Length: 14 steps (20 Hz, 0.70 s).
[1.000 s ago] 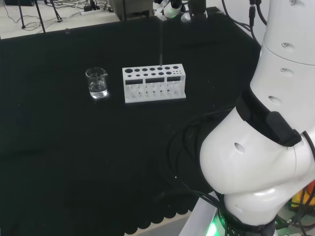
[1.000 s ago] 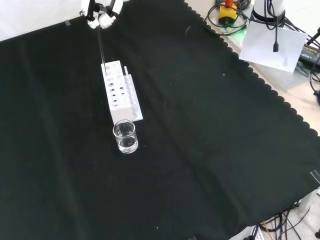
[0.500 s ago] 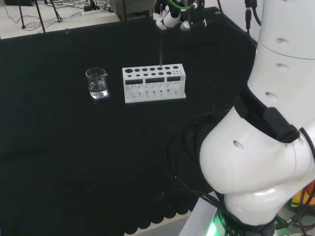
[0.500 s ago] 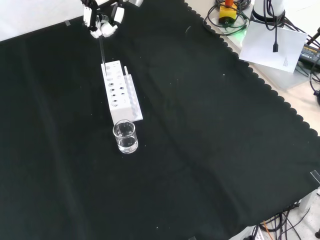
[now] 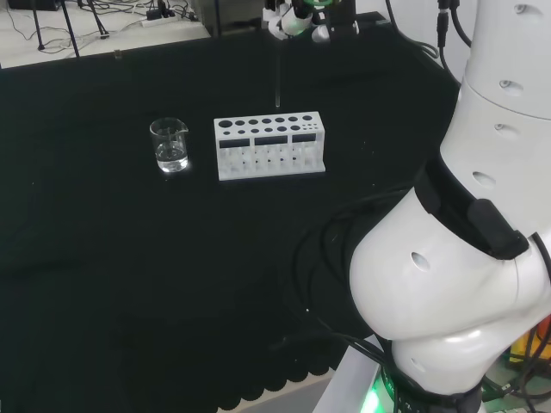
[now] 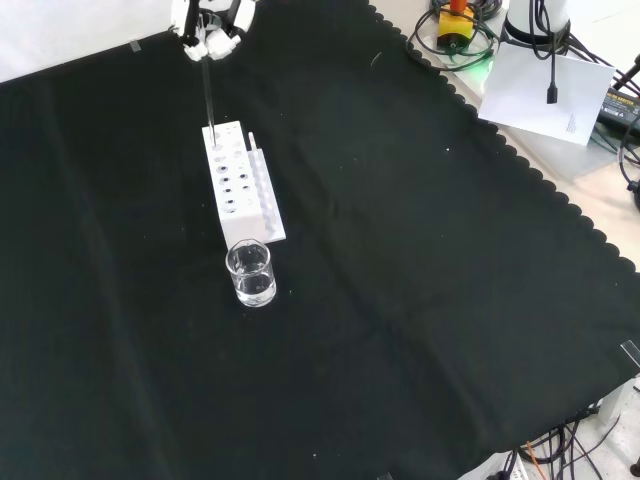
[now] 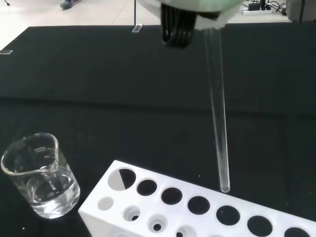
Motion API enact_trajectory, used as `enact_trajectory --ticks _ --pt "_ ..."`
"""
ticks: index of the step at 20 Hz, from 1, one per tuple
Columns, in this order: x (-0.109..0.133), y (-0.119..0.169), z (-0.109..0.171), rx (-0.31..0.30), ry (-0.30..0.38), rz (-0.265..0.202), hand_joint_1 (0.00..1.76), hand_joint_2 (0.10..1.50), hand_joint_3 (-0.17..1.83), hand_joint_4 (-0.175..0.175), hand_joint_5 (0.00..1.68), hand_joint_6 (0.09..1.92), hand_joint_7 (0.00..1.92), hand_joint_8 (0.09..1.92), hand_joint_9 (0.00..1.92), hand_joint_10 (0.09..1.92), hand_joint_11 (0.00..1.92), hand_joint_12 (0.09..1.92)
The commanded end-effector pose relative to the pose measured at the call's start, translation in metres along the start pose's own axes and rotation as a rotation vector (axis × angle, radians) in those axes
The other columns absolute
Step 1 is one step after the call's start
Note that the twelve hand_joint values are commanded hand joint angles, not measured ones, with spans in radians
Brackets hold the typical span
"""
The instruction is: Put the glass rod back on the white test tube rack.
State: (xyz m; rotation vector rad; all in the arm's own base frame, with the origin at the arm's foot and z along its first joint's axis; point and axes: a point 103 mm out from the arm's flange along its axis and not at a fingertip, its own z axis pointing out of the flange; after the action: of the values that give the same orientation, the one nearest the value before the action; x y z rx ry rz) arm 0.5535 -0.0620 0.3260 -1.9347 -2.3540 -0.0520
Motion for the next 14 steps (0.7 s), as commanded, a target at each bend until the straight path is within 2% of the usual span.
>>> enact_trajectory --ticks 1,14 --pt "0.003 -0.003 0.011 0.019 -0.002 0.006 1.29 0.77 0.64 -0.175 1.07 0.72 1.09 1.28 1.68 0.95 1.67 1.01" --pt "-0.009 0.003 0.031 0.044 0.012 0.020 1.29 0.77 0.64 -0.175 1.07 0.72 1.09 1.28 1.68 0.95 1.68 1.01"
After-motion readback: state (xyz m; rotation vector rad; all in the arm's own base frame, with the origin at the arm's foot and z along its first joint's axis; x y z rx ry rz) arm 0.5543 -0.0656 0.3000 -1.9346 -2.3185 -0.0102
